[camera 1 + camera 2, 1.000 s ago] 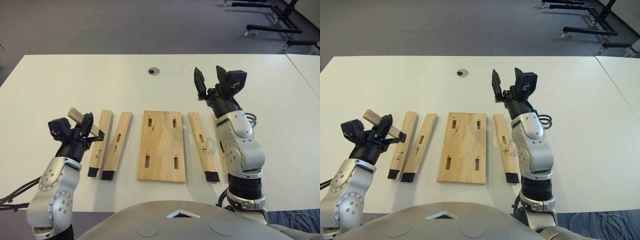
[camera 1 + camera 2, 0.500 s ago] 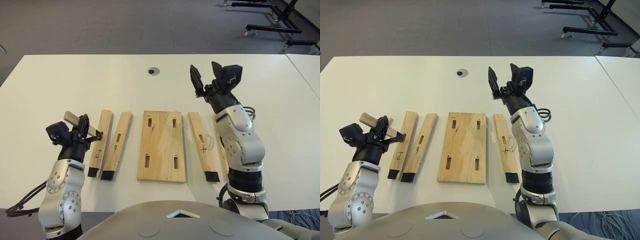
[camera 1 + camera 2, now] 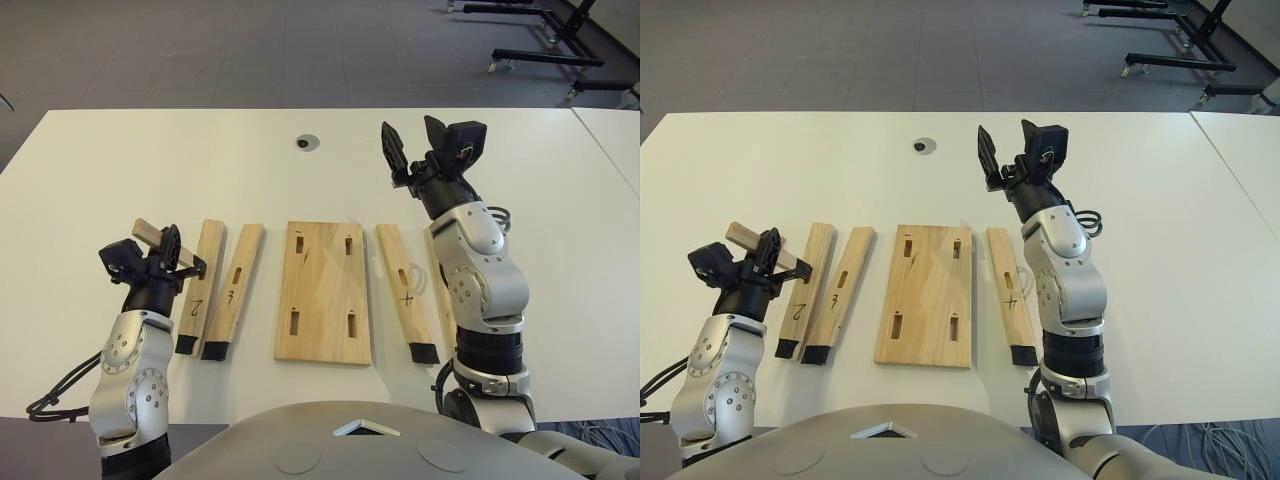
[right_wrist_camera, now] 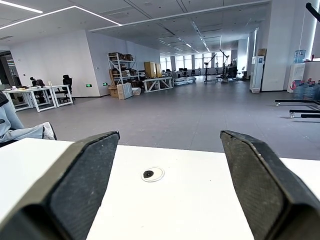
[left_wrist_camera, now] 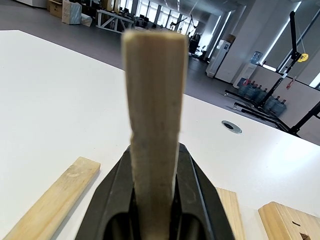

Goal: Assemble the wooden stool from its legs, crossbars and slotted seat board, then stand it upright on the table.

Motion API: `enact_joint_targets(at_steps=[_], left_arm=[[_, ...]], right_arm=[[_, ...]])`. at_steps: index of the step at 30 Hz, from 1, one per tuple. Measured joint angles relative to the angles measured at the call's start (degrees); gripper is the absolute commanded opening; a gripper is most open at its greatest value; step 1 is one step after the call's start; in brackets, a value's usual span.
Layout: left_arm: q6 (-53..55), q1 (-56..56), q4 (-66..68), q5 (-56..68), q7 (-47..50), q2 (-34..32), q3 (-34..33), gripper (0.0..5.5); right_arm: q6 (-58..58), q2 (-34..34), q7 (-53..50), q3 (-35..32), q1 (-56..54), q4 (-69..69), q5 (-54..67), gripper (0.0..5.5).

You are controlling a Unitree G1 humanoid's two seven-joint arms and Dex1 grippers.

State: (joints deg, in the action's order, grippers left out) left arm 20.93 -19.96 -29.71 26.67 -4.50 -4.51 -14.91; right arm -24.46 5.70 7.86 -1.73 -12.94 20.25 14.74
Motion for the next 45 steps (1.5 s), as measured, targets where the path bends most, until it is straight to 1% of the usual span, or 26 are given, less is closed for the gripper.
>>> enact_joint_targets(at_steps=[12, 16, 30, 37, 45], left_arm=[[0.2, -0.8, 0.0, -1.2, -1.6, -1.8, 1.0, 0.40], [0.2, -0.8, -0.1, -3.3, -1.4, -2.8, 1.1, 0.40], [0.0, -0.8, 0.5, -7.0, -0.3, -2.8, 3.6, 0.40], [-7.0, -3.5, 2.4, -13.2, -3.6, -5.1, 7.0, 0.40], [-8.3, -3.6, 3.1, -13.3, -4.4, -5.2, 6.7, 0.40]], right_arm=[[0.0, -1.2, -0.7, -0.1, 0.1, 0.2, -0.1, 3.72], [0.0, -1.4, -0.8, -0.3, 0.1, 0.4, -0.1, 3.72], [0.0, -0.5, -0.6, -1.2, -0.1, 0.0, -0.6, 3.72], [0.2, 0.2, -0.6, -1.5, -0.3, -0.1, -0.7, 3.72], [0.4, 0.3, -0.5, -1.7, -0.3, -0.1, -0.7, 3.72]])
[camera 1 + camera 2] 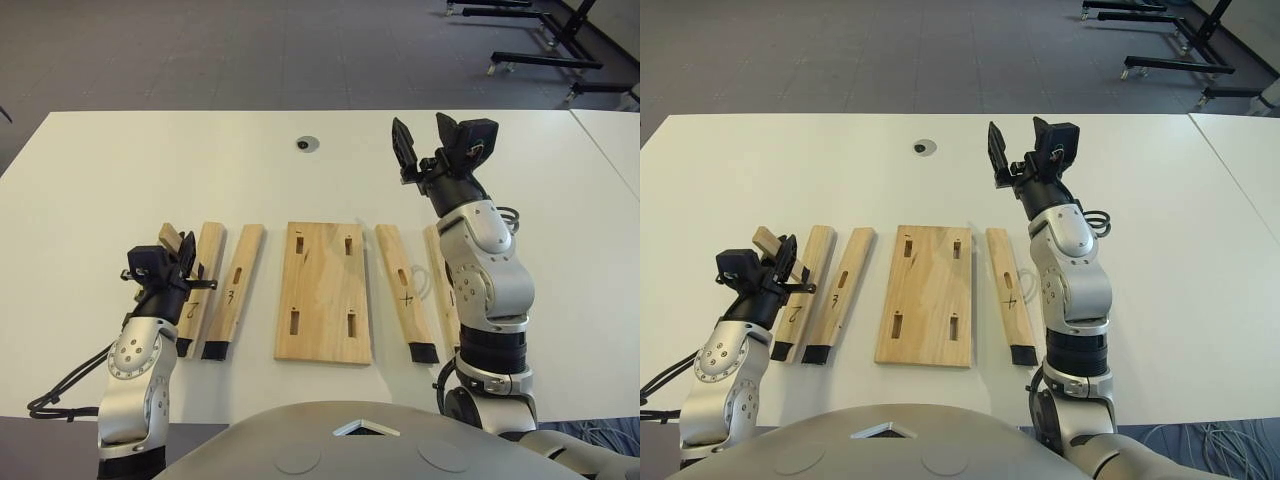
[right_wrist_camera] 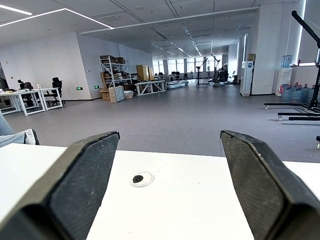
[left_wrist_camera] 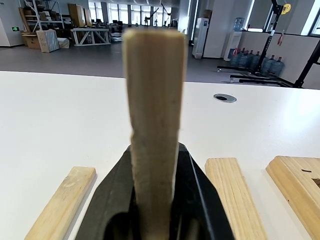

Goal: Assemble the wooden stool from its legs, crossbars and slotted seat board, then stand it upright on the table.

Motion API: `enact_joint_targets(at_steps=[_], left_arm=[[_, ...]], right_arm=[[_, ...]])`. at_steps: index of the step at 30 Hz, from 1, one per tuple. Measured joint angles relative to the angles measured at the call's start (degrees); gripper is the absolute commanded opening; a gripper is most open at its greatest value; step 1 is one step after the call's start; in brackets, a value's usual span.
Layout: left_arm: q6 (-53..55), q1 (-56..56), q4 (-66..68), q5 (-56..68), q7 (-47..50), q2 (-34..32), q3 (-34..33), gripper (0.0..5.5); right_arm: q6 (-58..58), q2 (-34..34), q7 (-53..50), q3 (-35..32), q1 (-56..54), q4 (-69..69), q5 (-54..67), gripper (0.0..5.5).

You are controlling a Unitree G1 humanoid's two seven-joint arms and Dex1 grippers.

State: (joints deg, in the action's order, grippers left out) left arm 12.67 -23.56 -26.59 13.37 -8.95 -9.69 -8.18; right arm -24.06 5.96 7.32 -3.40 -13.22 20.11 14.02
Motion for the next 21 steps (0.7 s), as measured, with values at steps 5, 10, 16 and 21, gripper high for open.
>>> enact_joint_targets(at_steps=[5, 10, 16, 21], left_arm=[[0.9, -0.5, 0.9, 1.5, -0.2, 0.5, -0.8, 1.34], [0.9, 0.2, 0.1, 1.6, -1.1, -0.4, -1.5, 2.01], [3.6, 6.4, -3.3, 4.1, -2.3, -3.1, -3.5, 2.97], [6.2, 11.3, -6.5, 6.9, -2.8, -4.9, -4.5, 3.67]], right_arm=[[0.5, 0.0, 0.0, -0.1, 0.0, 0.0, 0.0, 3.72], [1.3, -0.1, 0.0, -0.2, 0.0, 0.0, 0.0, 3.72], [2.4, -0.6, 0.6, -0.4, 0.0, 0.0, 0.7, 3.72], [3.5, -1.6, 0.6, -0.2, 0.0, 0.0, 0.7, 3.72]])
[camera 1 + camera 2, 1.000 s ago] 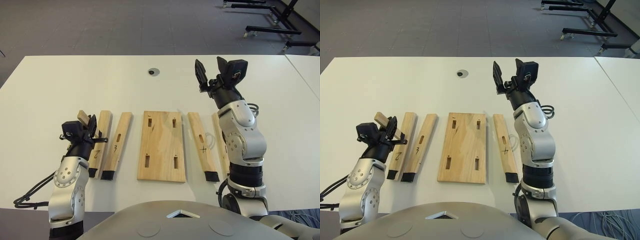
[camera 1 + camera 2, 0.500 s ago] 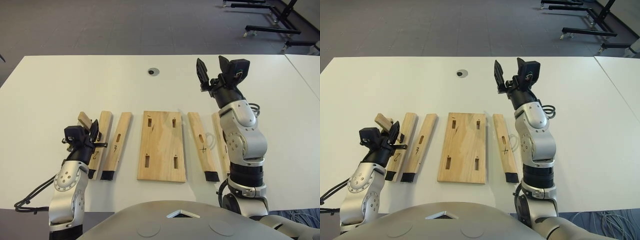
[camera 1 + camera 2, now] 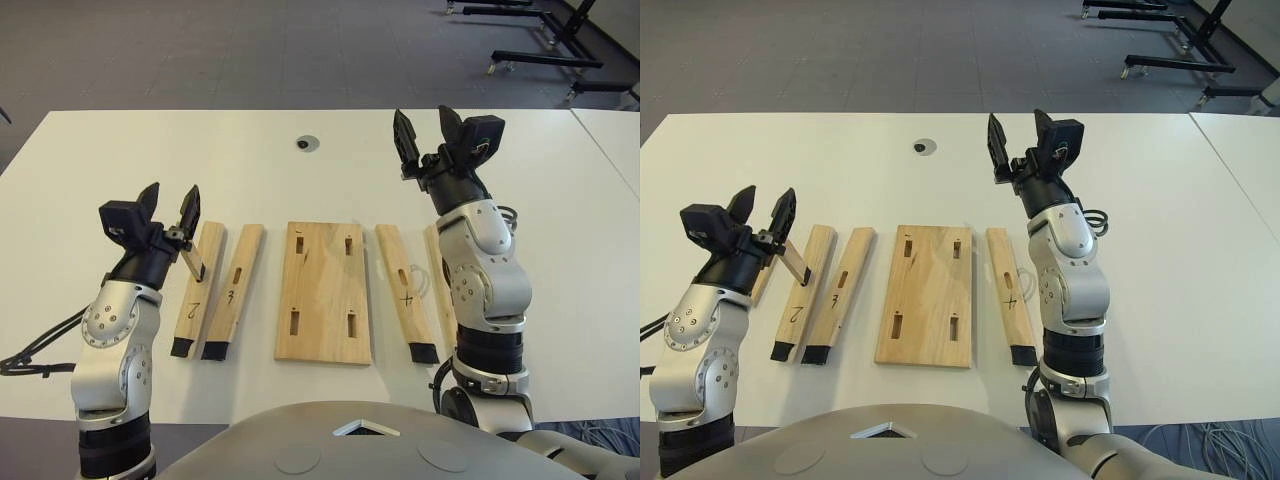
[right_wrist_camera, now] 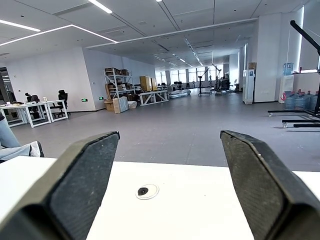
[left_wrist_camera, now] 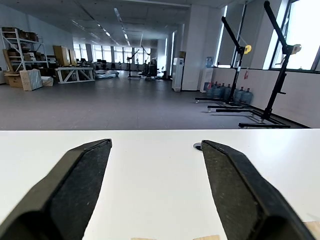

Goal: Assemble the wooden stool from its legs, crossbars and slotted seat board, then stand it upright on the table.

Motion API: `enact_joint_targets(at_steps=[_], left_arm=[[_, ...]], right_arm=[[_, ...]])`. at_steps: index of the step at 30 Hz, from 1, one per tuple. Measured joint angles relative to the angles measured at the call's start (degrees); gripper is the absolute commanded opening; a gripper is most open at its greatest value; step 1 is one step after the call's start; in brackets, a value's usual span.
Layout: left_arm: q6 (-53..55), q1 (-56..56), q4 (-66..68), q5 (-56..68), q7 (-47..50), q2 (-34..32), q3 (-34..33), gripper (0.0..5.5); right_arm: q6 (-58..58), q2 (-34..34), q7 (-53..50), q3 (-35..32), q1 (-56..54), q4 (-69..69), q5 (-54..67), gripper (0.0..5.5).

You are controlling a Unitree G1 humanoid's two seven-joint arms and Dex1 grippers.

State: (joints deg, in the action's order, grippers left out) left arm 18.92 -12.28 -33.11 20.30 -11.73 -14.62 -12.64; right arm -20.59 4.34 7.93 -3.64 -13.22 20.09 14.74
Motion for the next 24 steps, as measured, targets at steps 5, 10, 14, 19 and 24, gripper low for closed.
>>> enact_joint_targets(at_steps=[5, 10, 14, 19, 24], left_arm=[[1.5, 0.1, -1.4, 3.4, -2.1, -0.6, 0.4, 4.41], [2.8, 3.5, -1.7, 5.5, -2.4, -2.3, -2.1, 5.22], [3.8, 8.9, -1.7, 7.1, -2.2, -3.7, -3.2, 5.35], [7.6, 12.7, -3.0, 10.9, -0.6, -3.8, -3.3, 5.35], [10.4, 14.3, -3.2, 12.0, 0.7, -3.9, -1.5, 5.35]], right_arm=[[1.1, -0.4, 0.1, 0.2, 0.2, -1.0, -0.1, 3.72], [2.1, -0.8, 0.0, 0.9, 1.0, -1.7, -0.1, 3.72], [2.7, -1.6, 0.0, 2.0, 1.5, -2.8, -0.2, 3.72], [3.9, -2.4, 0.0, 3.0, 1.5, -3.7, -0.5, 3.72], [4.6, -2.5, 0.0, 3.1, 1.4, -4.5, -0.7, 3.72]])
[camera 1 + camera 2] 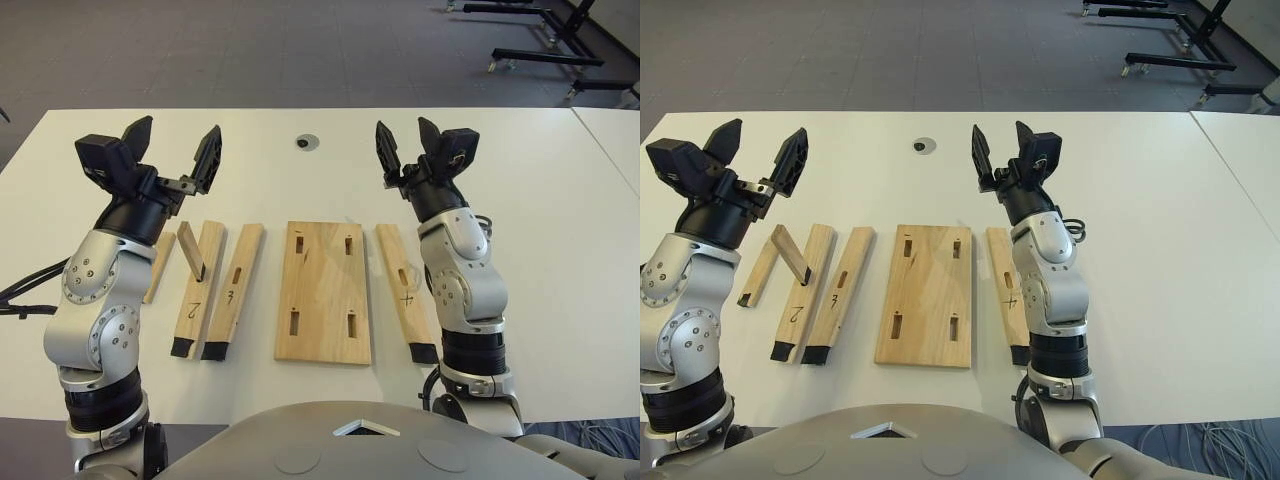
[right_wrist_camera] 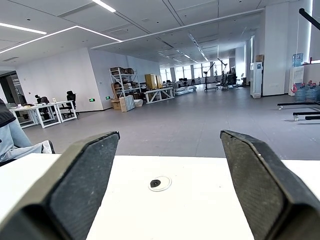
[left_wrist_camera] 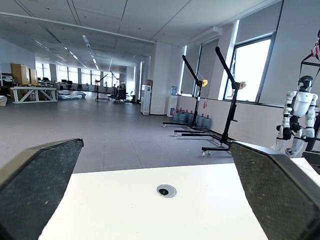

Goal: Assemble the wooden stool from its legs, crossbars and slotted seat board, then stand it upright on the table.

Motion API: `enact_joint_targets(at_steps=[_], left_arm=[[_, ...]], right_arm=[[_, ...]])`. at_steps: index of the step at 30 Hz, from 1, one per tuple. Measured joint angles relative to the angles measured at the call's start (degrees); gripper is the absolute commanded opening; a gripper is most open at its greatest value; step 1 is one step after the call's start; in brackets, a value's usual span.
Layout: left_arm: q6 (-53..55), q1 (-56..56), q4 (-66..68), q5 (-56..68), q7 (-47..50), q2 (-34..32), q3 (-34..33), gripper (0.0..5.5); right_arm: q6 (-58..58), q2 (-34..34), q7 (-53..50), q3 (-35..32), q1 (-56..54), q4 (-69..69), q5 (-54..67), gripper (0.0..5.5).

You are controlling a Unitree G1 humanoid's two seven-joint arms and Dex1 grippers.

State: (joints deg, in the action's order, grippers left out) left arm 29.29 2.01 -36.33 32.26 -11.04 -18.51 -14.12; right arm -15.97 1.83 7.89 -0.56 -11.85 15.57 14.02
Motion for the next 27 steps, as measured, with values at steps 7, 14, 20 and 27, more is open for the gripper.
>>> enact_joint_targets(at_steps=[7, 14, 20, 27], left_arm=[[3.0, 6.4, 0.1, -1.3, 2.0, -0.7, 2.3, 5.35], [5.3, 2.7, 2.9, -2.9, 3.7, -0.2, 3.0, 5.35], [-9.6, -6.2, 10.1, -8.8, 2.4, 3.6, 4.7, 5.35], [-9.1, -6.4, 9.1, -7.4, 2.2, 4.4, 4.1, 5.35]], right_arm=[[1.2, 0.2, 0.0, -0.7, -0.1, -0.6, -0.1, 3.72], [1.2, 1.3, 0.2, -1.6, -0.1, -0.8, 0.0, 3.72], [0.9, 1.9, 1.2, -1.7, -0.9, -0.8, 0.5, 3.72], [0.4, 1.9, 1.0, -2.2, -1.3, 0.1, 0.7, 3.72]])
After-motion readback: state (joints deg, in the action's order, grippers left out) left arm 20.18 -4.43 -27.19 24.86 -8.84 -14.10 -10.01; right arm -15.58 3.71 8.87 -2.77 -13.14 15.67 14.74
